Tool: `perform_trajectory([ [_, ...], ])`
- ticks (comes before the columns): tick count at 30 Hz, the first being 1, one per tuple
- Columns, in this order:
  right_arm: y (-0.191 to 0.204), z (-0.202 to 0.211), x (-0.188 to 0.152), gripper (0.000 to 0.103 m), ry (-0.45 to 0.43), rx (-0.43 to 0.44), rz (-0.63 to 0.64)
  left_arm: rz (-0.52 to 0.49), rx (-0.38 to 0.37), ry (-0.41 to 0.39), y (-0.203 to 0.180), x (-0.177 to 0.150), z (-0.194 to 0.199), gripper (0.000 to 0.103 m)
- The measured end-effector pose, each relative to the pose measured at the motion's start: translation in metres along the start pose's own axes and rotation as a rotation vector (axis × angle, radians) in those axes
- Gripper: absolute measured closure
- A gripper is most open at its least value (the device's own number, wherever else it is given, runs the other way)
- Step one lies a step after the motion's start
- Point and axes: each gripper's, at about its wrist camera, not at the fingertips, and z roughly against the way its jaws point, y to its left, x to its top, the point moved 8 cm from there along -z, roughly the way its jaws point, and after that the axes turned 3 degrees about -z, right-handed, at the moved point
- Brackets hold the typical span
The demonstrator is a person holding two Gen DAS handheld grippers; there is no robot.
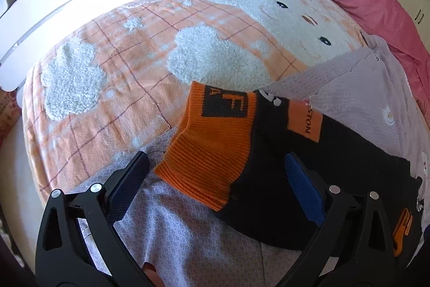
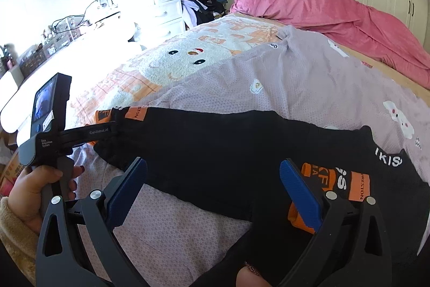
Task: Fold small clothes
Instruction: 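Grasp the orange cuff of the other sleeve with the left tool, then carry the sleeve across the shirt body with the left tool and release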
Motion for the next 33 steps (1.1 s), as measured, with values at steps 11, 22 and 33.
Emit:
perform_trajectory([
  [11, -0.031, 0.011, -0.010, 0.005, 0.010, -0.006, -0.117, 0.046, -0.119, -0.059, -0.007, 0.011, 0.013, 0.085],
  [22, -0.081, 0.046, -0.031, 0.005, 0.009, -0.024, -0.263, 0.062, -0.448, -0.233, -0.057, 0.018, 0.091, 0.096],
  [33, -0.141, 0.089, -0.055, 0.005, -0.037, -0.076, -0.421, -0.130, -0.693, -0.295, -0.158, -0.012, 0.157, 0.096],
])
